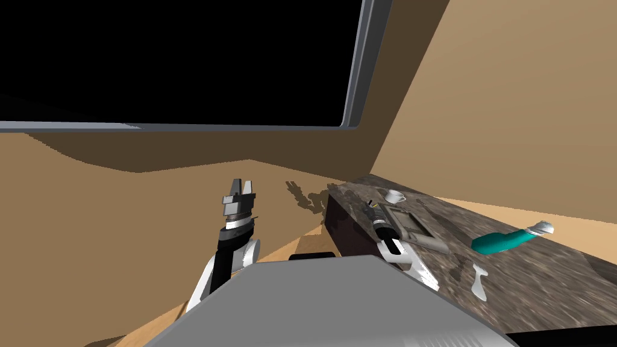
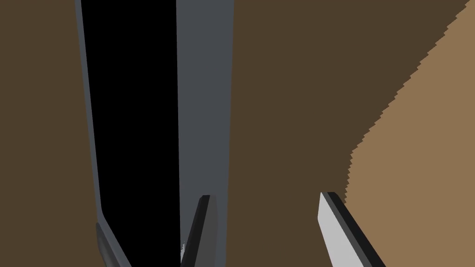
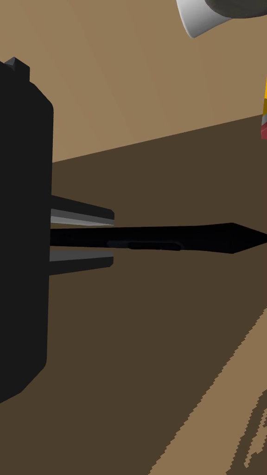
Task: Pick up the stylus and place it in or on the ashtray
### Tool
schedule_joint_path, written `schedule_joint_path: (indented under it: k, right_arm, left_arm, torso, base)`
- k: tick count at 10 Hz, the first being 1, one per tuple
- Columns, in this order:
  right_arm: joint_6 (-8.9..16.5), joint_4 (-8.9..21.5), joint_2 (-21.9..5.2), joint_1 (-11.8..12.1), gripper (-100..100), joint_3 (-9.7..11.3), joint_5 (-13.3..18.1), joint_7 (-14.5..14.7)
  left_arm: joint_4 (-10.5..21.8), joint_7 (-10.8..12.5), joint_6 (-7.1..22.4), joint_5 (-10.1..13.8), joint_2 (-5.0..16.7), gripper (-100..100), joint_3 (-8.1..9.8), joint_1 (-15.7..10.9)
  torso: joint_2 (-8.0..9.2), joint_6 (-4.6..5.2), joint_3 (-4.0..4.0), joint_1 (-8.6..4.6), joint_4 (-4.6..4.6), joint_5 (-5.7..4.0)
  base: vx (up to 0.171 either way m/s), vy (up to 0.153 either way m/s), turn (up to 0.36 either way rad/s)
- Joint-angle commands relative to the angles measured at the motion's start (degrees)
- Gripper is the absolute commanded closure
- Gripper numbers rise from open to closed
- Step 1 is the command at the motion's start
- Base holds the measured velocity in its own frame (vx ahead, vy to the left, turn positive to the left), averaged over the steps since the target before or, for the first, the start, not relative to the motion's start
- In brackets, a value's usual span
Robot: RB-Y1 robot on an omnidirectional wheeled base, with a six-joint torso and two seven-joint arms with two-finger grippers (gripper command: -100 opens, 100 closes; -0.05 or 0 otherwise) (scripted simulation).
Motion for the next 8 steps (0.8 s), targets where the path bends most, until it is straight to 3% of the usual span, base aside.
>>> schedule_joint_path:
  k: [1,2,3,4,8]
  right_arm:
    - [-0.8,-1.1,0.4,1.6,100,0.7,0.1,-0.1]
    - [-0.5,-0.7,0.3,0.9,100,0.3,0.0,0.0]
    - [-0.7,-0.8,0.3,1.0,0,0.4,0.0,-0.1]
    - [-1.8,-1.8,-1.1,-0.8,100,0.3,0.0,0.4]
    - [-3.0,-4.0,-3.8,-3.7,100,-0.4,-0.1,1.0]
  left_arm:
    - [0.0,0.0,0.0,0.0,0.0,0,0.0,0.0]
    - [0.0,0.0,0.0,0.0,0.0,0,0.0,0.0]
    - [0.0,0.0,0.0,0.0,0.0,0,0.0,0.0]
    - [0.0,0.0,0.0,0.0,0.0,0,0.0,0.0]
    - [0.0,0.0,0.0,0.0,0.0,0,-0.01,0.0]
  torso:
    - [0.0,0.0,0.0,0.0,0.0,0.0]
    - [0.1,0.12,0.02,0.03,-0.05,-0.04]
    - [0.09,0.05,0.02,0.0,-0.05,-0.06]
    - [0.06,0.05,0.0,-0.03,-0.05,-0.06]
    - [0.26,0.07,0.14,0.29,0.03,0.07]
  base:
    - [-0.006,0.01,-0.129]
    - [-0.006,0.011,-0.043]
    - [0.0,0.0,0.0]
    - [-0.026,0.031,-0.153]
    - [-0.036,0.05,-0.097]
